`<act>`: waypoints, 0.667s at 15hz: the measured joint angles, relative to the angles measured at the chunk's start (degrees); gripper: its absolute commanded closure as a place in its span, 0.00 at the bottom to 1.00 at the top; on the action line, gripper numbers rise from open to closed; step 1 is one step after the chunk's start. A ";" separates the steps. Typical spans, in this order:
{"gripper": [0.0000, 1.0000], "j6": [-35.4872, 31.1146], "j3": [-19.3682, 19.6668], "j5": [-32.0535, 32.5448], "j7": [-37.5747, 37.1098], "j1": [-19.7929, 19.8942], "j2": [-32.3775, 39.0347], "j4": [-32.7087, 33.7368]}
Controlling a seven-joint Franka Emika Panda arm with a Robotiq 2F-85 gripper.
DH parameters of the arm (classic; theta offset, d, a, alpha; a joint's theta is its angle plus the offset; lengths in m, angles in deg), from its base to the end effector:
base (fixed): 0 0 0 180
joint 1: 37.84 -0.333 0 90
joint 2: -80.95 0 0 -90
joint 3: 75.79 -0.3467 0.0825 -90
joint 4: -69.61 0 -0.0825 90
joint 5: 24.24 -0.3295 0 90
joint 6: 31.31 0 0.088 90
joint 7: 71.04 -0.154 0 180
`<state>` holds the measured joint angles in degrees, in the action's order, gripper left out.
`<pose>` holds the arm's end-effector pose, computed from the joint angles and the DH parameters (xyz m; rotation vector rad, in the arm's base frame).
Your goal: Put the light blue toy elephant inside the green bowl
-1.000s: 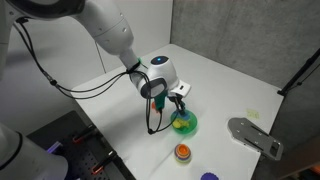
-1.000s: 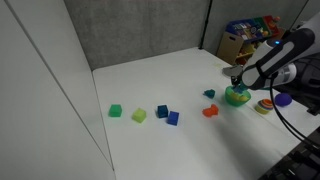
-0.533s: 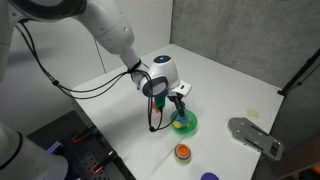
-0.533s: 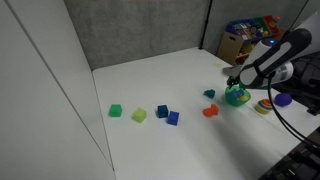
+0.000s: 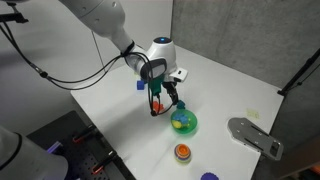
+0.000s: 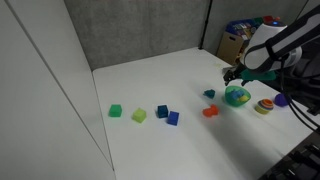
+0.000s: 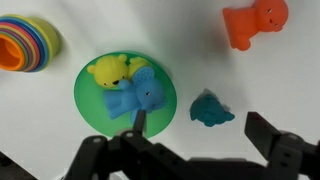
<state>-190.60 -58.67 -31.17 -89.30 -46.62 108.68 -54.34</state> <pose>0.5671 -0.0832 0.2215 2.9548 -0.8034 0.2551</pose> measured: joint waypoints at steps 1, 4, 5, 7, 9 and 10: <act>0.00 1.60 -0.72 0.94 0.61 0.66 -1.84 -0.76; 0.00 6.76 -2.37 3.97 1.86 2.25 -7.67 -3.56; 0.00 8.64 -2.74 5.27 1.92 2.66 -9.82 -4.57; 0.00 12.71 -3.30 7.84 1.92 3.36 -14.22 -6.43; 0.00 17.49 -4.20 9.57 2.03 4.31 -18.87 -7.92; 0.00 20.08 -4.84 9.78 2.53 4.93 -21.20 -8.48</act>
<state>-170.52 -63.52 -21.39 -86.77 -41.69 87.48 -62.82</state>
